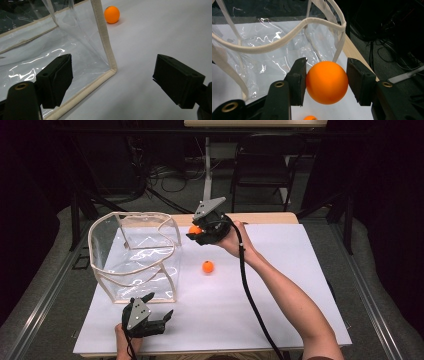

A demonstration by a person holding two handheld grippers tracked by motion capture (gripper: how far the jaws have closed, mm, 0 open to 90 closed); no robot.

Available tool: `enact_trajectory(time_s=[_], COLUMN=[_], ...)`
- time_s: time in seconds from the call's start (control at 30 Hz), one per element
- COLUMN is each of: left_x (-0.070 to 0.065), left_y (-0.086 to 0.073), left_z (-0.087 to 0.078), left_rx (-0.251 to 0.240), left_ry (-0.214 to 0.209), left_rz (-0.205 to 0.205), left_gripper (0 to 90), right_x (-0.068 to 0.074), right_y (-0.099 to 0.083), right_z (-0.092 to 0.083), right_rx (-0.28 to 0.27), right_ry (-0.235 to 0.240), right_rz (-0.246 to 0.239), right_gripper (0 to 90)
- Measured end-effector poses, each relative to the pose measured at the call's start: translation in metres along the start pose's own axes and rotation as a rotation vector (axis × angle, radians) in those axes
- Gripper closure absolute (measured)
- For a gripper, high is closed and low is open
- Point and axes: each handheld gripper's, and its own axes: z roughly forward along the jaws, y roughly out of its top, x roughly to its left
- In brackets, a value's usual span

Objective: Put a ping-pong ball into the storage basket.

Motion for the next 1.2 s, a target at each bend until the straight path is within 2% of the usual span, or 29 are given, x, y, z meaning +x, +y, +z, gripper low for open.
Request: enact_trajectory(time_s=[1.2], left_x=[0.000], left_y=[0.000], left_z=[0.000], left_rx=[-0.005], left_ry=[-0.002], left_rz=[0.000], left_gripper=[16.1], right_x=[0.011], right_y=[0.023], right_z=[0.004], right_rx=[-0.058], right_ry=[0.009], right_rz=[-0.028], right_gripper=[51.4])
